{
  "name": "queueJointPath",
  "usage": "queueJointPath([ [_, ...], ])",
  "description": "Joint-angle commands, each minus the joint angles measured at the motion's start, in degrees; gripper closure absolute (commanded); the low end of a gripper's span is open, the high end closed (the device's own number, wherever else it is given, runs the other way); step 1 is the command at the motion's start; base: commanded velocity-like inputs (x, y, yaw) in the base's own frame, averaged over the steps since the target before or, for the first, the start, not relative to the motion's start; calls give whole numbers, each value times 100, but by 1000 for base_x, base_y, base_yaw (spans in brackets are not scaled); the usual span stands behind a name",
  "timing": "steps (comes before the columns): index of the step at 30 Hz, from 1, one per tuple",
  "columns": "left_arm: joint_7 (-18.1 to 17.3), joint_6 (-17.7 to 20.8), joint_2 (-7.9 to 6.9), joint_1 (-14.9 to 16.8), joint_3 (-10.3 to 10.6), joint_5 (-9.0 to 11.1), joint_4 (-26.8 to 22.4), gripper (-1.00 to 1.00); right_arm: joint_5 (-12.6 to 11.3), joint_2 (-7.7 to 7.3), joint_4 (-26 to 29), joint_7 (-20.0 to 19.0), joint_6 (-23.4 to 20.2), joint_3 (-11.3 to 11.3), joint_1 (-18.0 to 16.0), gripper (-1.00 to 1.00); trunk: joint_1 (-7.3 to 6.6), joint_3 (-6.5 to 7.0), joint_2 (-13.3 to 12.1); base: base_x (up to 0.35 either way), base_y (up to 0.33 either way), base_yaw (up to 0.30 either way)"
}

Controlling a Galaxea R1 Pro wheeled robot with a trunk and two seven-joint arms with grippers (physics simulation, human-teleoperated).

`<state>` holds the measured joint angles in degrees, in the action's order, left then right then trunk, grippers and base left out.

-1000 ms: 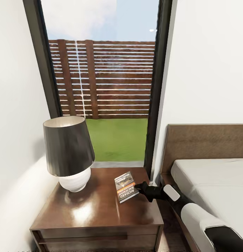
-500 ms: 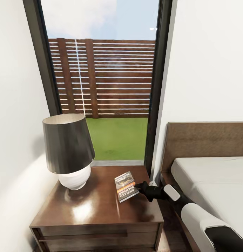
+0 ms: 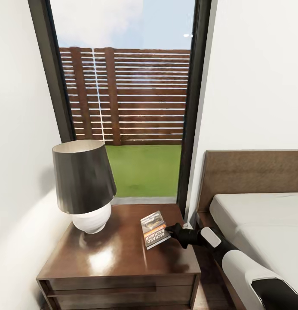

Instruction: In the bedroom, move the book from the bed onto either nightstand, and place the two sandals side by side next to the bed.

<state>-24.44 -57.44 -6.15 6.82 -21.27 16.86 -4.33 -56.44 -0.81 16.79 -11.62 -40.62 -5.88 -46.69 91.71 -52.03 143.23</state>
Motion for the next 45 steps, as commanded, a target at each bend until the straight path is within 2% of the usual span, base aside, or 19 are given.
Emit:
queueJointPath([
  [1,-60,-5,-1,4,-13,48,3,-100,-1,-7,0,-31,0,-48,-4,100,-1,-6,2,0,0,0],
  [45,-61,-4,-32,4,-18,51,-9,-100,-3,-7,0,-26,-3,-33,-3,100,-1,-6,2,0,0,0],
])
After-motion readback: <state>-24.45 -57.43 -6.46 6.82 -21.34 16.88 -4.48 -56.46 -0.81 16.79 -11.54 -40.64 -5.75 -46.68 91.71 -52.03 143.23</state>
